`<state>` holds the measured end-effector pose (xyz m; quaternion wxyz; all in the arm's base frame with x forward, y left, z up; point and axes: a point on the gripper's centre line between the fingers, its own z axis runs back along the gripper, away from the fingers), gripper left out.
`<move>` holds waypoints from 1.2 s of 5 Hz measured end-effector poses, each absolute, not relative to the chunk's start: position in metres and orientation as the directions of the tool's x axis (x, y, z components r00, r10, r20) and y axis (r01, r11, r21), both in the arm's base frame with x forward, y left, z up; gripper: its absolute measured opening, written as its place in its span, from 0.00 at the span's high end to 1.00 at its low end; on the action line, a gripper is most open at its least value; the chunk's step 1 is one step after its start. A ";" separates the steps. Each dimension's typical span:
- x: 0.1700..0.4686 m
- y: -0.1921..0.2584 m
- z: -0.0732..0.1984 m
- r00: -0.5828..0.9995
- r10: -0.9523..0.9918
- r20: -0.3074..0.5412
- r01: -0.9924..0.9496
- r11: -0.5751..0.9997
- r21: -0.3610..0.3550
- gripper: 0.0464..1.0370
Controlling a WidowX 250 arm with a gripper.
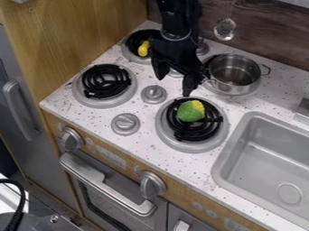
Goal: Move the pot from the upper right side to the lower left side
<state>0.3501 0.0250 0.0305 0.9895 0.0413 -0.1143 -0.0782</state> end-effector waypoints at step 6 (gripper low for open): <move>0.478 -0.046 -0.011 0.796 -0.405 0.451 0.438 0.899 0.035 0.04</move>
